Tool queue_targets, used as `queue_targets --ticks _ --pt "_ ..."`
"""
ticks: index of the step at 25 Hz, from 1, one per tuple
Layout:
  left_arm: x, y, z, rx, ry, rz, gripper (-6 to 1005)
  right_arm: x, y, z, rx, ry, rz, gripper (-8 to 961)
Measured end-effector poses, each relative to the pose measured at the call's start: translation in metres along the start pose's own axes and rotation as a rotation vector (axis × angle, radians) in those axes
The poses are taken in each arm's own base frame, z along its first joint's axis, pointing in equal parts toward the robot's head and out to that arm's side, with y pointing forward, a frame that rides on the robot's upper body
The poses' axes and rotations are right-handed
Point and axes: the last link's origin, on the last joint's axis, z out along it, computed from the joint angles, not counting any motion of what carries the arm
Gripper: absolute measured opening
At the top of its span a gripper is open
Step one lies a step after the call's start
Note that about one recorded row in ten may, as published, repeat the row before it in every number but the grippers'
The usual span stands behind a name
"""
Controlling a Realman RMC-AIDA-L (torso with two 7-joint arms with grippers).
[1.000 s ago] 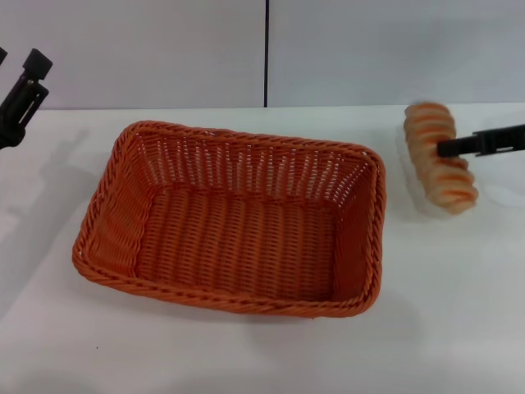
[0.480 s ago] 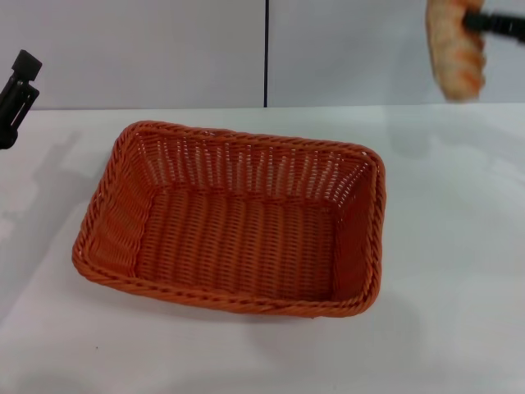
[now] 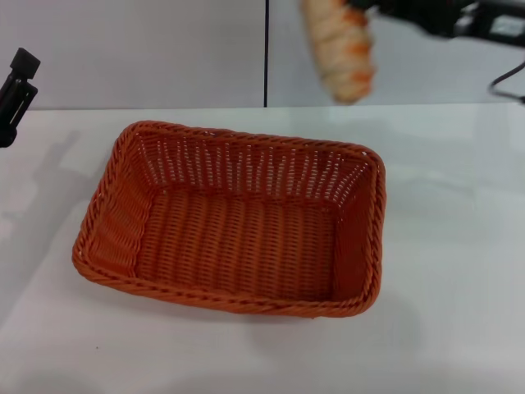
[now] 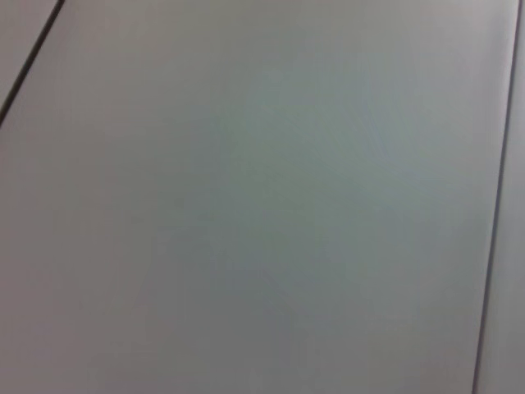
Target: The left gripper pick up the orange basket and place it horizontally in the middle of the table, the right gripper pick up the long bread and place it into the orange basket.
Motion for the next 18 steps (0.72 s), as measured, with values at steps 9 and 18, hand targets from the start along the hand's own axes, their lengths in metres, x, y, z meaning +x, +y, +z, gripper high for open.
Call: queue_targets --ticks 9,18 --pt "-0.001 0.000 -0.002 0.017 0.006 -0.010 770 0.025 -0.003 0.033 -0.031 0.140 0.035 139" --pt "-0.001 0.000 -0.002 0.020 0.014 -0.017 770 0.034 -0.003 0.022 -0.032 0.139 0.072 419"
